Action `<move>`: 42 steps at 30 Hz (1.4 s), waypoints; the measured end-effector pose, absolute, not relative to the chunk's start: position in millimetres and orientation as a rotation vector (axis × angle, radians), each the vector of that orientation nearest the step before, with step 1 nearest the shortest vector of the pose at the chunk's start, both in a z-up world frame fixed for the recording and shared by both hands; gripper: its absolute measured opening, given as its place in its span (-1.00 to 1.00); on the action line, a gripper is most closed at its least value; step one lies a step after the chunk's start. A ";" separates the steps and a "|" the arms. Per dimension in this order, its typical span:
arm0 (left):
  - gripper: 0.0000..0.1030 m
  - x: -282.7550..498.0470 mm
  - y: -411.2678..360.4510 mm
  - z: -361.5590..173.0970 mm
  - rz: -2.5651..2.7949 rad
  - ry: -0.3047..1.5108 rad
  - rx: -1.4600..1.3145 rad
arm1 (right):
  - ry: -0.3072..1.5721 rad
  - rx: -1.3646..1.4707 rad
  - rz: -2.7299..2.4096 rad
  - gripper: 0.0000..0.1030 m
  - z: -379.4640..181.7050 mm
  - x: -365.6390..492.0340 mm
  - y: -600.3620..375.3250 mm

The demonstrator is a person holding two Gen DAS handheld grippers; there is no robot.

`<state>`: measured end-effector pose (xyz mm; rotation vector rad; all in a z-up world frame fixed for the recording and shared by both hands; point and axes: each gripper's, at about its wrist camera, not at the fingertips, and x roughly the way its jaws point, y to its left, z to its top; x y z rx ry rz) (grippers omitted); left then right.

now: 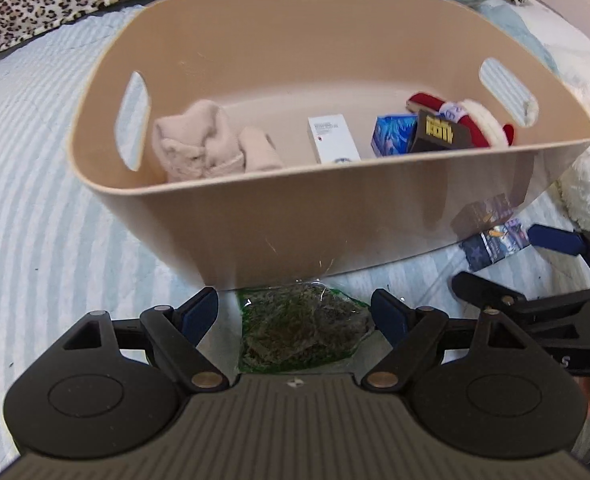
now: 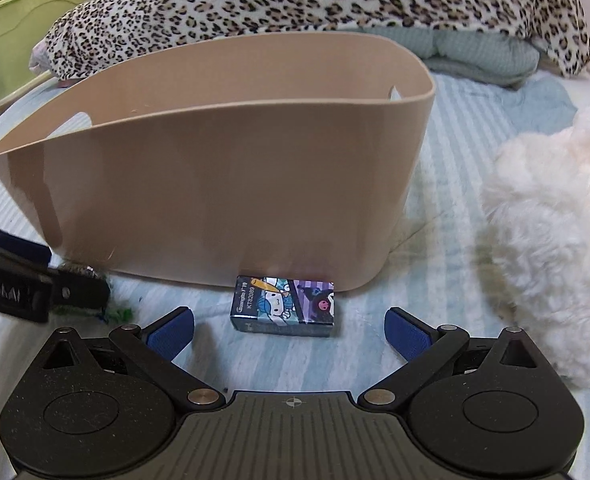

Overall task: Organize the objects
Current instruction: 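Grasp the herb bag with the left tool while the right tool grasps the colorful card box, then lower the herb bag and card box into the basket and open both tools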

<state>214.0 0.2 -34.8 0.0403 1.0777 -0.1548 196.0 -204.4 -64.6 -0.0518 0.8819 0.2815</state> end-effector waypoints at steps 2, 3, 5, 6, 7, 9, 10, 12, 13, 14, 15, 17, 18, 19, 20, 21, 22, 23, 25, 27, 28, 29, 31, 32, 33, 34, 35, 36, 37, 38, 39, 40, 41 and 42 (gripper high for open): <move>0.63 216.5 -0.6 -38.5 -0.165 1.095 0.039 | 0.878 -0.065 0.276 1.00 -68.0 200.4 -201.3; 0.63 217.2 0.1 -39.6 -0.167 1.104 0.034 | 0.867 -0.080 0.270 0.99 -69.0 201.9 -199.5; 0.59 218.6 3.6 -41.7 -0.162 1.132 0.015 | 0.852 -0.092 0.263 0.79 -70.2 203.0 -197.1; 0.48 219.2 6.5 -42.3 -0.163 1.146 -0.006 | 0.846 -0.089 0.261 0.64 -70.4 203.0 -196.8; 0.47 219.5 9.8 -42.1 -0.164 1.154 -0.031 | 0.842 -0.085 0.263 0.53 -70.3 203.1 -197.3; 0.35 220.3 15.5 -41.1 -0.156 1.175 -0.064 | 0.841 -0.087 0.266 0.35 -70.2 201.5 -197.8; 0.33 220.1 16.7 -40.3 -0.154 1.183 -0.069 | 0.837 -0.097 0.262 0.27 -69.8 200.1 -197.7; 0.20 218.0 16.3 -38.6 -0.154 1.193 -0.056 | 0.833 -0.099 0.258 -0.08 -68.1 198.1 -200.0; 0.18 216.8 15.5 -37.6 -0.157 1.196 -0.047 | 0.837 -0.087 0.259 -0.08 -66.9 197.3 -201.8; 0.12 215.5 14.6 -36.4 -0.157 1.195 -0.036 | 0.838 -0.079 0.261 -0.08 -65.3 196.7 -203.1; -0.31 214.0 14.2 -34.5 -0.153 1.189 -0.027 | 0.836 -0.079 0.264 -0.08 -63.9 195.1 -203.5; -0.36 212.0 17.8 -31.7 -0.145 1.191 -0.033 | 0.830 -0.099 0.265 -0.09 -61.2 192.1 -201.6; -0.36 211.8 20.4 -31.2 -0.151 1.196 -0.050 | 0.827 -0.112 0.267 -0.09 -60.0 189.5 -199.8; -0.36 211.4 22.3 -31.0 -0.154 1.201 -0.060 | 0.825 -0.123 0.271 -0.09 -58.8 186.7 -198.0; -0.36 210.1 24.1 -30.4 -0.156 1.203 -0.064 | 0.824 -0.133 0.277 -0.09 -57.8 184.1 -196.7; -0.37 208.5 25.4 -29.1 -0.159 1.203 -0.065 | 0.821 -0.141 0.282 -0.09 -56.6 181.5 -195.6; -0.37 207.3 26.2 -27.6 -0.161 1.201 -0.065 | 0.818 -0.147 0.284 -0.09 -55.3 179.5 -194.9; -0.37 205.9 27.7 -25.6 -0.165 1.197 -0.067 | 0.815 -0.153 0.286 -0.09 -53.7 177.1 -194.1; -0.37 202.9 31.0 -21.3 -0.173 1.187 -0.074 | 0.808 -0.156 0.287 -0.09 -50.2 172.7 -193.3; -0.38 200.3 33.3 -16.5 -0.178 1.176 -0.079 | 0.799 -0.147 0.287 -0.09 -45.4 168.9 -193.7; -0.38 198.7 34.4 -13.5 -0.180 1.169 -0.080 | 0.794 -0.142 0.286 -0.09 -42.5 167.4 -194.6; -0.38 199.3 34.1 -11.7 -0.183 1.162 -0.083 | 0.787 -0.135 0.287 -0.09 -39.3 165.3 -195.8; -0.38 199.4 33.9 -6.5 -0.188 1.145 -0.086 | 0.774 -0.125 0.288 -0.09 -33.5 161.4 -197.6; -0.38 197.5 34.0 -3.1 -0.189 1.135 -0.082 | 0.767 -0.121 0.289 -0.09 -30.2 159.2 -198.4; -0.38 195.2 33.0 1.3 -0.186 1.122 -0.068 | 0.760 -0.117 0.290 -0.09 -26.7 157.6 -199.6; -0.38 193.0 32.3 5.6 -0.182 1.107 -0.052 | 0.752 -0.113 0.291 -0.09 -23.1 155.8 -200.4; -0.38 191.3 32.0 9.6 -0.182 1.095 -0.044 | 0.741 -0.107 0.294 -0.09 -19.3 153.4 -201.5; -0.38 188.5 32.5 14.4 -0.183 1.087 -0.043 | 0.731 -0.102 0.297 -0.09 -15.1 150.5 -202.2; -0.38 186.5 33.2 18.5 -0.185 1.078 -0.045 | 0.720 -0.098 0.301 -0.09 -10.8 147.7 -203.2; -0.38 184.7 33.5 22.7 -0.189 1.067 -0.047 | 0.706 -0.097 0.305 -0.09 -5.9 144.6 -203.6; -0.38 182.9 33.8 27.6 -0.190 1.054 -0.048 | 0.693 -0.098 0.307 -0.09 -1.3 142.2 -203.6; -0.38 181.6 34.0 31.9 -0.191 1.039 -0.050 | 0.677 -0.098 0.309 -0.09 3.6 139.4 -204.8; -0.38 180.0 33.9 37.2 -0.193 1.023 -0.053 | 0.661 -0.094 0.309 -0.09 8.0 136.8 -206.3; -0.38 178.2 33.7 42.6 -0.192 1.004 -0.051 | 0.643 -0.086 0.308 -0.09 13.6 135.7 -208.2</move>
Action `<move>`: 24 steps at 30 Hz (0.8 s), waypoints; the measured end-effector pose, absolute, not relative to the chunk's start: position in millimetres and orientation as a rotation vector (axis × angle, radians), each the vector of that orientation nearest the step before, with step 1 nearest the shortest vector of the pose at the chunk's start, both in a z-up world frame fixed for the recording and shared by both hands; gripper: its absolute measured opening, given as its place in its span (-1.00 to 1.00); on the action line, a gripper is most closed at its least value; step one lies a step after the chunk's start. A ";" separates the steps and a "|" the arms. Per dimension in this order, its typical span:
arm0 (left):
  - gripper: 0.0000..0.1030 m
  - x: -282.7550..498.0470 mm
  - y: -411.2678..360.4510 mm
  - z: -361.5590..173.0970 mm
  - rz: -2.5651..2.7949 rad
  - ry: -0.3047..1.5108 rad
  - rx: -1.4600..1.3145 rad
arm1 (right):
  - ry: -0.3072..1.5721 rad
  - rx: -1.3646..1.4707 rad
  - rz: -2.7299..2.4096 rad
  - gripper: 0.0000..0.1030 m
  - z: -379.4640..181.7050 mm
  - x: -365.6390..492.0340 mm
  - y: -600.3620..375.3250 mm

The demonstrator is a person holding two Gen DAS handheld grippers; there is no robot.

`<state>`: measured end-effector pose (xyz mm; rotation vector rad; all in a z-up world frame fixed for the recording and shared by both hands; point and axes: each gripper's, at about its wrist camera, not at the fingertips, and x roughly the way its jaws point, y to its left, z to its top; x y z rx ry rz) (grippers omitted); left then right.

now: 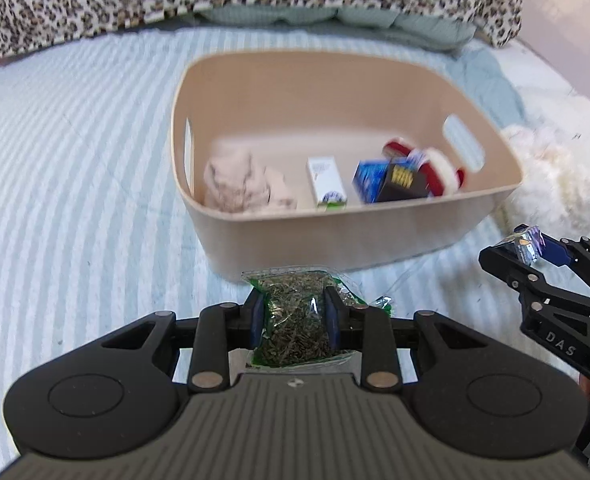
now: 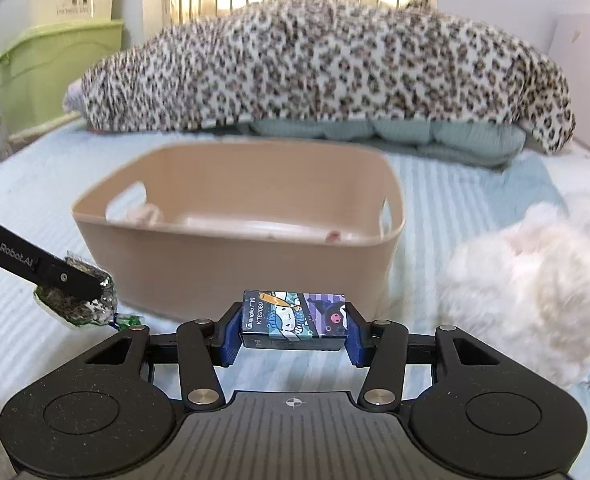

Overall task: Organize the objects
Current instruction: 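Lower the herb bag and card box into the basket and open both tools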

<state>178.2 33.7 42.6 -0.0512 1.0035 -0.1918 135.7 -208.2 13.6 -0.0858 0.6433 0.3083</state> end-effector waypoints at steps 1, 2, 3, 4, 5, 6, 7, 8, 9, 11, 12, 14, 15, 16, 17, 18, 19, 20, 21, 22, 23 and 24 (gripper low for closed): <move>-0.38 176.3 33.2 48.1 -0.185 0.981 -0.048 | 0.626 -0.076 0.307 -0.09 19.4 136.3 -210.4; -0.38 174.9 32.8 54.6 -0.182 0.957 -0.049 | 0.607 -0.064 0.306 -0.09 25.3 136.4 -212.7; -0.38 173.2 32.6 60.4 -0.184 0.935 -0.054 | 0.586 -0.053 0.304 -0.09 31.4 136.8 -214.8; -0.38 172.9 30.7 65.8 -0.186 0.911 -0.056 | 0.565 -0.045 0.302 -0.09 37.2 137.6 -216.3; -0.38 172.8 29.1 71.7 -0.187 0.884 -0.054 | 0.541 -0.042 0.298 -0.09 43.3 138.2 -216.9; -0.38 173.7 26.8 77.1 -0.186 0.857 -0.053 | 0.518 -0.044 0.294 -0.09 48.8 139.6 -216.4; -0.38 175.3 25.0 82.2 -0.184 0.830 -0.055 | 0.501 -0.047 0.291 -0.09 52.9 141.4 -215.4; -0.38 177.5 23.1 86.4 -0.181 0.806 -0.058 | 0.487 -0.049 0.287 -0.09 57.4 145.0 -214.6; -0.38 179.3 21.8 89.6 -0.177 0.787 -0.062 | 0.479 -0.048 0.285 -0.09 60.7 148.1 -213.6; -0.38 186.1 16.1 92.1 -0.169 0.756 -0.060 | 0.470 -0.041 0.282 -0.09 66.5 156.6 -212.1; -0.38 189.9 12.9 91.5 -0.161 0.745 -0.049 | 0.465 -0.040 0.279 -0.09 68.7 161.7 -211.1; -0.38 201.0 6.1 86.7 -0.132 0.733 -0.021 | 0.452 -0.048 0.271 -0.09 70.7 171.0 -207.5; -0.38 206.2 4.7 83.9 -0.117 0.728 -0.011 | 0.449 -0.054 0.266 -0.09 71.3 176.4 -205.4; -0.38 212.6 2.6 80.6 -0.101 0.721 -0.001 | 0.446 -0.059 0.262 -0.09 70.7 181.9 -203.3; -0.38 218.9 1.6 77.1 -0.085 0.715 0.005 | 0.448 -0.065 0.257 -0.09 68.5 187.1 -201.2; -0.38 225.1 0.5 73.9 -0.070 0.711 0.012 | 0.452 -0.070 0.251 -0.09 65.5 192.5 -199.6; -0.38 231.6 -0.5 70.1 -0.061 0.714 0.017 | 0.461 -0.075 0.244 -0.09 61.5 200.5 -197.0; -0.38 236.9 1.0 66.0 -0.060 0.723 0.018 | 0.470 -0.078 0.238 -0.09 56.9 207.0 -195.0; -0.37 242.4 1.3 62.3 -0.061 0.733 0.017 | 0.480 -0.082 0.230 -0.09 51.6 212.8 -192.3; -0.37 248.0 0.6 58.0 -0.060 0.745 0.017 | 0.492 -0.089 0.222 -0.09 45.9 219.4 -189.5; -0.37 252.7 0.0 53.7 -0.058 0.759 0.019 | 0.506 -0.095 0.212 -0.09 39.3 226.0 -186.8; -0.37 256.5 -0.5 48.8 -0.056 0.772 0.022 | 0.521 -0.097 0.207 -0.09 33.8 231.0 -184.4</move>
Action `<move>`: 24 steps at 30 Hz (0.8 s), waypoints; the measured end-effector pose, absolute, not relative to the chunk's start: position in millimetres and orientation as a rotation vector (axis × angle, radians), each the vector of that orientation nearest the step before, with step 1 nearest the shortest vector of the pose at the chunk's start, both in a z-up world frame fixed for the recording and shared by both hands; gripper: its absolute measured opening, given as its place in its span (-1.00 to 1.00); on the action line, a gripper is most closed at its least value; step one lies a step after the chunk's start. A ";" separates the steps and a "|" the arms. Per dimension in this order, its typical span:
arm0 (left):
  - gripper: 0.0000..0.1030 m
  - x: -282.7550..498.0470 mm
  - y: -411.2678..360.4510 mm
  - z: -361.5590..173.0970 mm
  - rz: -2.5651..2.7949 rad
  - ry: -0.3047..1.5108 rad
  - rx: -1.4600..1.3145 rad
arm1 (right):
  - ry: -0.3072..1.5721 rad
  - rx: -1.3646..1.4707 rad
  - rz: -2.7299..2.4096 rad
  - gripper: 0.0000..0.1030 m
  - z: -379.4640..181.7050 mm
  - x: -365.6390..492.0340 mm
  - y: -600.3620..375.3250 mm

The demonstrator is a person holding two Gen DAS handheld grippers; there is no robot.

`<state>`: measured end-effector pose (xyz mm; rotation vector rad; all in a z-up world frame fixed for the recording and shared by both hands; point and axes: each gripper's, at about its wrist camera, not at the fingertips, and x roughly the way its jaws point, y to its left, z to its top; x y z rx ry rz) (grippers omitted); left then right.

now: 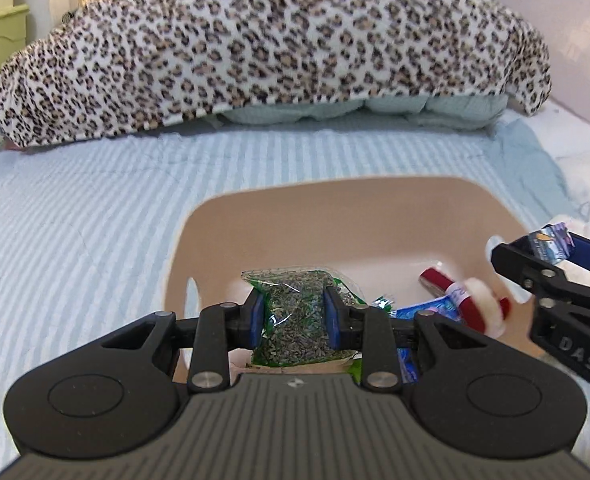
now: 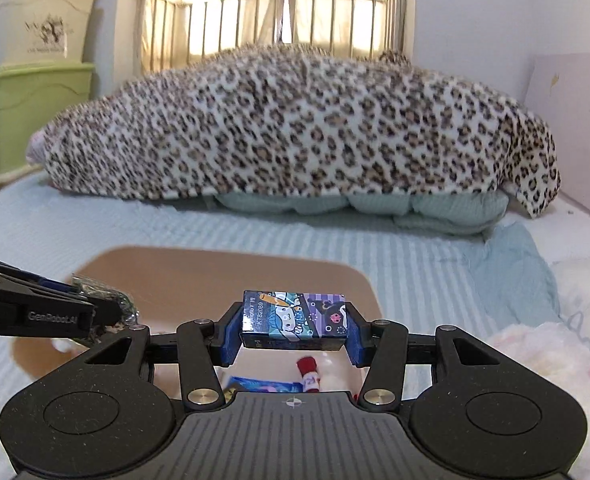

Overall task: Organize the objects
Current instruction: 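Lower the herb bag and card box into the basket and open both tools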

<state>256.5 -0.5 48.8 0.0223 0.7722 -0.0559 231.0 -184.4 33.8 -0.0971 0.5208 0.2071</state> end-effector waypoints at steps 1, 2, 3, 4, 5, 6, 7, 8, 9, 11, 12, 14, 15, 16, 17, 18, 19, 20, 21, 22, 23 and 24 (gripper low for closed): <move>-0.37 260.9 -0.7 43.6 -0.048 0.784 0.026 | 0.540 -0.097 0.204 -0.09 27.6 237.2 -182.2; -0.37 265.2 -0.2 38.1 -0.041 0.797 0.029 | 0.560 -0.097 0.203 -0.09 22.0 239.0 -179.7; -0.37 268.2 0.3 33.6 -0.039 0.812 0.028 | 0.582 -0.101 0.204 -0.09 17.2 242.8 -177.2; -0.37 270.4 0.9 29.2 -0.040 0.827 0.024 | 0.594 -0.106 0.203 -0.09 13.4 243.9 -174.8; -0.36 272.2 1.6 26.4 -0.039 0.840 0.019 | 0.605 -0.113 0.201 -0.08 9.8 245.2 -172.9; -0.35 273.3 2.2 24.0 -0.039 0.849 0.017 | 0.616 -0.118 0.200 -0.08 6.6 246.1 -171.4; -0.35 273.6 2.2 23.0 -0.036 0.853 0.020 | 0.625 -0.121 0.201 -0.08 3.7 245.9 -170.2; -0.34 273.0 2.2 22.8 -0.029 0.850 0.028 | 0.631 -0.122 0.200 -0.05 2.6 246.1 -169.4; -0.23 271.7 1.5 23.9 -0.023 0.848 0.040 | 0.639 -0.123 0.200 0.11 2.3 246.9 -169.0; 0.26 268.1 1.2 29.3 -0.016 0.841 0.048 | 0.645 -0.115 0.206 0.24 4.5 245.4 -170.4; 0.45 264.5 1.2 32.8 -0.011 0.829 0.045 | 0.642 -0.113 0.206 0.43 7.0 243.5 -171.7; 0.46 258.3 2.2 40.7 -0.001 0.810 0.045 | 0.625 -0.124 0.198 0.63 13.5 237.4 -173.8; 0.47 257.0 1.9 44.4 0.002 0.813 0.046 | 0.614 -0.127 0.197 0.70 17.7 233.5 -175.1; 0.48 254.9 2.6 47.7 0.009 0.817 0.045 | 0.608 -0.129 0.197 0.72 23.0 229.5 -176.6; 0.48 250.9 3.7 51.0 0.013 0.817 0.043 | 0.608 -0.126 0.197 0.77 27.5 226.2 -178.1; 0.49 247.1 4.7 54.8 0.013 0.815 0.041 | 0.608 -0.117 0.198 0.83 32.9 221.8 -180.2; 0.49 242.9 5.5 58.1 0.014 0.813 0.042 | 0.609 -0.104 0.200 0.87 38.1 218.0 -182.4; 0.49 237.8 6.1 61.0 0.015 0.813 0.043 | 0.608 -0.089 0.202 0.93 44.1 212.3 -184.6; 0.49 232.2 6.8 64.1 0.015 0.812 0.044 | 0.606 -0.078 0.205 0.96 49.2 206.3 -186.5; 0.49 226.2 7.1 67.2 0.015 0.810 0.047 | 0.605 -0.073 0.208 0.96 53.8 200.8 -187.6; 0.49 220.1 7.4 70.3 0.016 0.810 0.051 | 0.603 -0.076 0.208 0.97 59.1 194.4 -187.9; 0.49 213.4 7.7 73.8 0.015 0.809 0.054 | 0.599 -0.085 0.208 0.98 63.5 187.6 -188.2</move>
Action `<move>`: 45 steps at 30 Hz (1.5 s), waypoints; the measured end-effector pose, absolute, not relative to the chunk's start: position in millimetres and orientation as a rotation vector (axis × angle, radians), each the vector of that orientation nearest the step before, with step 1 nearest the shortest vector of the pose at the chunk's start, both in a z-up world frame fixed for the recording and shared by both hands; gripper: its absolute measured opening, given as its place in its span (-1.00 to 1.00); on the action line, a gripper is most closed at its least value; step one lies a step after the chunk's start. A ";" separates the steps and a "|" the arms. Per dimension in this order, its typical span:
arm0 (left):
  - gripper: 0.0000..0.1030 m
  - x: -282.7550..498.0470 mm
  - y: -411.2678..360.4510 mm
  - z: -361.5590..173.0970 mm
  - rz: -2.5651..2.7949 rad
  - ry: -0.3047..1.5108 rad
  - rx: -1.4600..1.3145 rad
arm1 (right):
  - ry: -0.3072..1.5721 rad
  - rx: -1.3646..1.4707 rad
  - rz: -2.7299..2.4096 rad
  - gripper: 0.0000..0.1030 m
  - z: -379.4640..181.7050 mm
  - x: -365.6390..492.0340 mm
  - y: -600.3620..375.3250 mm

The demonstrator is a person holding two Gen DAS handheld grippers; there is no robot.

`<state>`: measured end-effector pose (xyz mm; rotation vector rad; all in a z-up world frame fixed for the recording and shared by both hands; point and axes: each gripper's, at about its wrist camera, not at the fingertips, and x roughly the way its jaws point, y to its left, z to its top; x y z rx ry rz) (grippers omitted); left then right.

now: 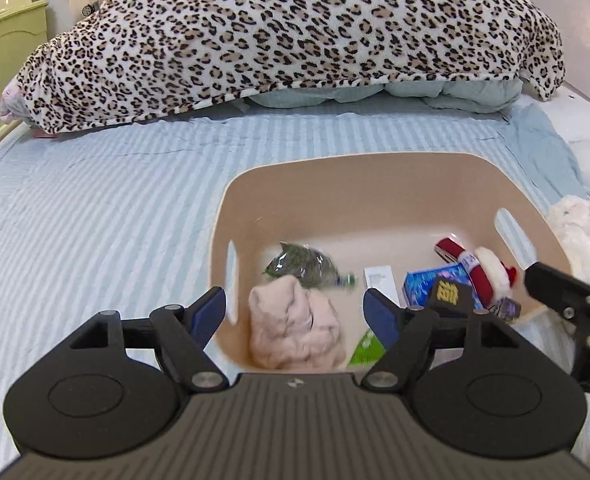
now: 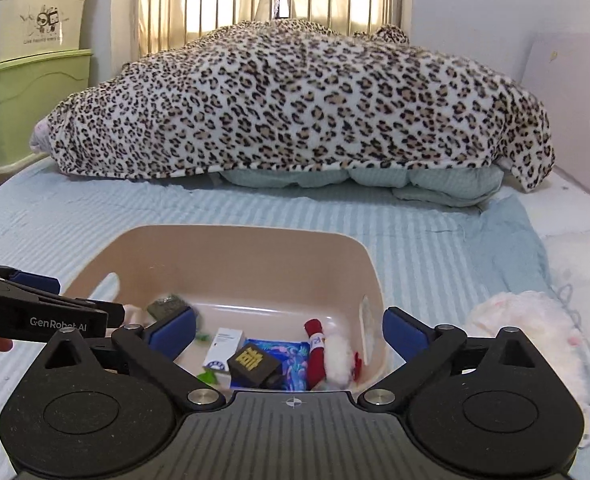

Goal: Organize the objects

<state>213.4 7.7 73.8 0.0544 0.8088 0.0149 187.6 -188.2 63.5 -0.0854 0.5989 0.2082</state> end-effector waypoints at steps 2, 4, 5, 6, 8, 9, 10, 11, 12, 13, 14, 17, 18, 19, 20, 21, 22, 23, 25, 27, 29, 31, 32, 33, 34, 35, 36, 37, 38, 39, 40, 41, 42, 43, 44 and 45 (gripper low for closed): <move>0.49 199.7 8.1 80.5 0.013 0.808 0.057 | 0.595 -0.106 0.209 1.00 71.0 173.5 -188.2; 0.49 186.1 8.8 87.4 0.014 0.809 0.052 | 0.601 -0.104 0.211 1.00 77.3 160.7 -188.7; 0.49 179.5 8.7 90.4 0.012 0.805 0.050 | 0.610 -0.096 0.215 1.00 80.7 154.4 -189.5; 0.49 172.2 8.2 93.3 0.008 0.800 0.049 | 0.618 -0.088 0.217 1.00 82.9 148.9 -190.3; 0.49 158.0 6.0 98.0 0.002 0.791 0.061 | 0.630 -0.073 0.220 1.00 87.0 135.8 -191.1; 0.49 150.8 4.5 99.8 0.002 0.784 0.069 | 0.632 -0.068 0.221 1.00 88.7 129.4 -191.5; 0.49 143.9 2.8 101.4 0.002 0.779 0.076 | 0.631 -0.066 0.221 1.00 90.4 123.0 -191.7; 0.49 137.3 2.0 102.5 0.001 0.776 0.077 | 0.632 -0.063 0.219 1.00 91.6 115.8 -192.0; 0.49 130.7 1.6 103.3 -0.002 0.774 0.073 | 0.634 -0.059 0.217 1.00 93.3 110.6 -192.8; 0.49 124.3 1.8 103.6 -0.007 0.773 0.068 | 0.634 -0.054 0.217 1.00 95.2 103.1 -193.8; 0.49 117.9 1.8 103.9 -0.010 0.771 0.061 | 0.633 -0.049 0.218 1.00 96.7 97.0 -194.8; 0.49 99.1 2.5 104.0 -0.017 0.769 0.045 | 0.632 -0.034 0.222 1.00 99.6 78.4 -198.7; 0.49 92.3 2.2 104.2 -0.020 0.768 0.044 | 0.633 -0.031 0.221 1.00 100.2 72.7 -198.9; 0.49 85.8 2.0 104.3 -0.020 0.767 0.045 | 0.637 -0.030 0.220 1.00 100.3 66.3 -199.9; 0.49 78.4 1.3 103.9 -0.021 0.765 0.049 | 0.639 -0.026 0.221 1.00 100.0 60.1 -200.9; 0.49 72.3 0.6 103.3 -0.020 0.764 0.052 | 0.642 -0.021 0.223 1.00 99.7 54.3 -201.7; 0.49 66.0 0.0 102.2 -0.015 0.763 0.056 | 0.647 -0.017 0.226 1.00 99.4 48.6 -202.3; 0.49 59.5 -0.8 101.5 -0.009 0.760 0.061 | 0.652 -0.018 0.228 1.00 99.0 42.8 -202.6; 0.49 49.0 -1.2 100.7 -0.002 0.753 0.073 | 0.656 -0.029 0.228 1.00 98.1 33.0 -201.9; 0.49 38.9 -2.4 99.9 -0.006 0.750 0.082 | 0.660 -0.047 0.226 1.00 96.3 21.9 -200.6; 0.49 29.2 -2.7 99.6 -0.011 0.747 0.088 | 0.675 -0.052 0.230 1.00 92.8 14.5 -201.3; 0.49 20.9 -4.2 99.0 -0.015 0.745 0.097 | 0.691 -0.052 0.232 1.00 90.2 8.0 -202.2; 0.49 16.7 -5.4 98.7 -0.020 0.745 0.099 | 0.695 -0.052 0.233 1.00 89.1 4.5 -203.1; 0.49 13.0 -6.6 98.3 -0.027 0.747 0.100 | 0.698 -0.052 0.232 1.00 87.7 0.8 -203.6; 0.49 9.5 -8.0 97.5 -0.031 0.747 0.103 | 0.700 -0.053 0.231 1.00 86.1 -3.0 -203.8; 0.49 5.4 -10.2 96.8 -0.033 0.745 0.109 | 0.702 -0.055 0.230 1.00 84.5 -6.5 -204.0; 0.49 0.5 -12.6 95.8 -0.032 0.740 0.116 | 0.702 -0.056 0.230 1.00 83.2 -9.9 -204.1; 0.49 -3.5 -14.5 95.1 -0.031 0.735 0.120 | 0.700 -0.055 0.230 1.00 82.5 -13.3 -204.1; 0.49 -6.6 -16.0 94.3 -0.031 0.735 0.119 | 0.696 -0.052 0.232 1.00 82.6 -16.2 -204.5; 0.49 -9.6 -16.6 93.4 -0.034 0.736 0.114 | 0.693 -0.049 0.235 1.00 82.6 -19.7 -204.7; 0.49 -12.1 -16.4 92.9 -0.038 0.739 0.106 | 0.692 -0.045 0.238 1.00 82.8 -22.2 -205.1; 0.49 -14.7 -16.7 92.5 -0.042 0.742 0.099 | 0.694 -0.043 0.240 1.00 82.8 -24.9 -205.3; 0.49 -16.6 -17.0 92.3 -0.044 0.744 0.097 | 0.696 -0.045 0.241 1.00 82.4 -27.3 -205.3; 0.49 -17.9 -17.3 92.2 -0.045 0.747 0.097 | 0.697 -0.050 0.242 1.00 81.9 -29.7 -205.0; 0.49 -19.5 -17.5 92.5 -0.046 0.748 0.095 | 0.697 -0.057 0.242 1.00 82.0 -32.1 -204.3; 0.49 -21.7 -17.1 92.8 -0.047 0.748 0.089 | 0.696 -0.065 0.242 1.00 82.1 -34.4 -203.7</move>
